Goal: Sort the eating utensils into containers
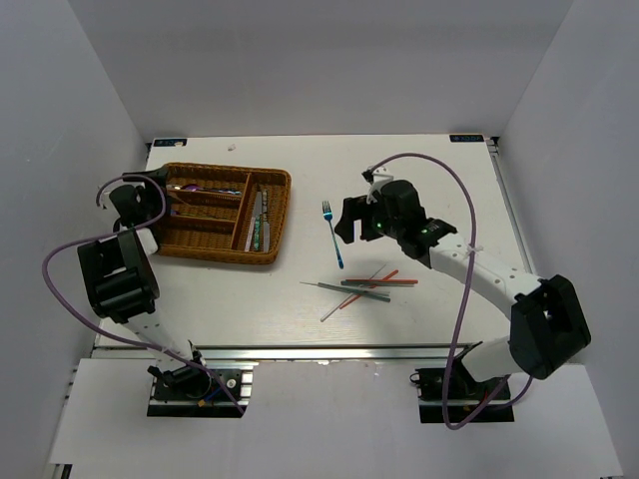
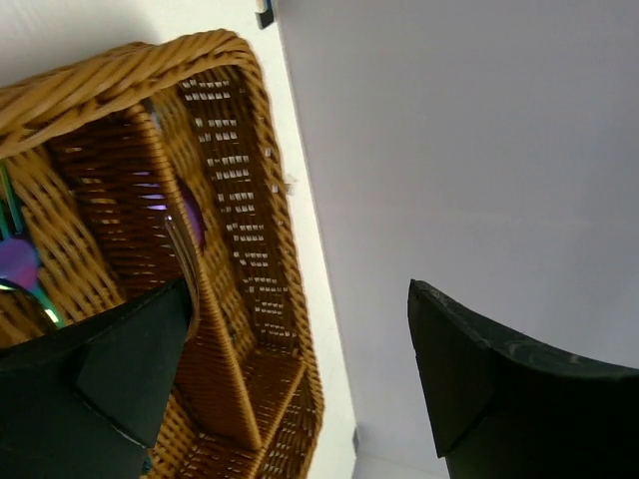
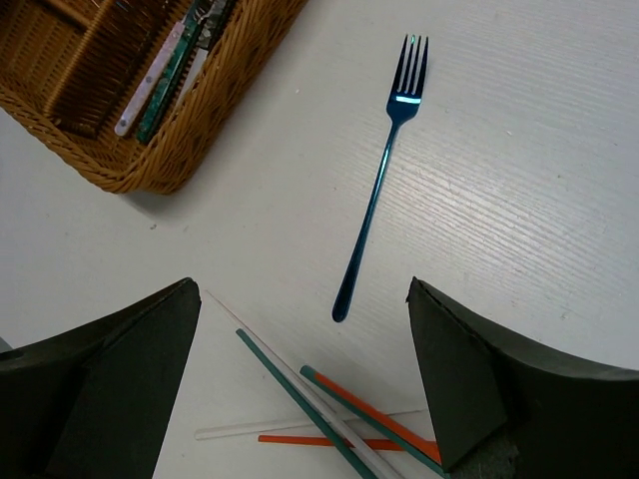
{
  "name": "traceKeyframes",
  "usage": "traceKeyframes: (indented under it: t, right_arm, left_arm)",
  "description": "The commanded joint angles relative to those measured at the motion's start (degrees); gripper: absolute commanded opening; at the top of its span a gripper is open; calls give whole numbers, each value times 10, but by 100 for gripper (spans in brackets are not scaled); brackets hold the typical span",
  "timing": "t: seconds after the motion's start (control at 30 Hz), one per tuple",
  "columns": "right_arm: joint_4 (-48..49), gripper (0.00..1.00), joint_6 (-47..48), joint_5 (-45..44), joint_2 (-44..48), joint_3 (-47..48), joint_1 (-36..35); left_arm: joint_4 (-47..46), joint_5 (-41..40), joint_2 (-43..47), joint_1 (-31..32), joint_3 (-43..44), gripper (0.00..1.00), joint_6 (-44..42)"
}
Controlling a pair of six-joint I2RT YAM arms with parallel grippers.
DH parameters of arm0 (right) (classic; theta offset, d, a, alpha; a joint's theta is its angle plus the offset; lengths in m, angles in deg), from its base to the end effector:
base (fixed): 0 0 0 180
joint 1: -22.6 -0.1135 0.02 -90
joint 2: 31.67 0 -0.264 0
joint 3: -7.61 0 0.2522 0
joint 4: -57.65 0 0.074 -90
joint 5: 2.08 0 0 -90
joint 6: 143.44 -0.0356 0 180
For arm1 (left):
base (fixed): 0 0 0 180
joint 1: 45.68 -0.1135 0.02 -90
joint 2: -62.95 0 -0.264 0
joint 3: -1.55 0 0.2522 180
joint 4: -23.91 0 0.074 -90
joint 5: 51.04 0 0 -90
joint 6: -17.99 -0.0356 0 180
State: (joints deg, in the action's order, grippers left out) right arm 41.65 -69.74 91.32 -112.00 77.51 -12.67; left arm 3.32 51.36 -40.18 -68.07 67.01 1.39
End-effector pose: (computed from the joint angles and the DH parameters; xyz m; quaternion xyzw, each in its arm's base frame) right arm 0.2615 0.1875 0.2793 -0.1554 0.8355 0.2517 0.4631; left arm 0.3576 0.1390 0.1845 -0.5502 0.5837 -0.3328 0.4958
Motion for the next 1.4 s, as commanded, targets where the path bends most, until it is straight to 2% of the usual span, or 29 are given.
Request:
traceKeyframes:
  t: [0.0,0.03,0.17,0.23,0.3,0.43,0.57,0.6,0.67,0.7,0.73,0.83,0.9,0.93,1.03,1.1,1.27,1.37]
  right_arm:
    - [6,89,-8,-1,-21,45,2]
    - [-3,89,-7,-6,-46,56,2]
    - [-94,89,-16,-66,-136,142,1]
    - [-115,89,-16,-82,-171,171,1]
    - [-130,89,-17,-91,-191,189,0]
    - [-153,89,-17,-102,-241,227,0]
    - [-175,89,-15,-115,-283,267,0]
    - [-175,88,-15,-117,-294,271,0]
    - [-173,83,-14,-119,-307,282,-1]
    - [-174,79,-12,-118,-314,289,-1]
    - [-178,69,-11,-119,-333,299,-2]
    - [-196,58,-8,-126,-374,339,-12]
    - [-206,56,-8,-144,-399,360,-23]
    - [-207,52,-9,-148,-404,364,-27]
    - [-210,49,-15,-163,-426,377,-39]
    - [-217,46,-17,-175,-449,388,-45]
    - [-245,28,-24,-216,-482,402,-55]
    - [-242,10,-32,-223,-483,391,-55]
  left_arm:
    - [80,-11,15,-1,40,98,-33]
    - [107,-21,27,0,51,98,-62]
    - [331,-94,50,6,137,98,-137]
    - [406,-115,58,7,172,98,-157]
    - [438,-141,58,8,189,98,-165]
    - [495,-128,42,9,236,98,-177]
    - [504,-103,85,14,220,98,-186]
    - [510,-103,121,15,214,98,-190]
    - [517,-96,163,16,186,98,-209]
    - [518,-91,209,17,175,98,-216]
    - [518,-83,233,17,162,98,-233]
    - [517,-66,324,21,105,98,-278]
    - [517,-68,367,21,76,98,-322]
    - [538,-73,371,21,74,98,-337]
    - [576,-73,380,21,75,98,-377]
    - [564,-69,391,29,40,98,-379]
    - [540,-38,406,32,-11,98,-383]
    - [532,-8,408,41,-26,98,-386]
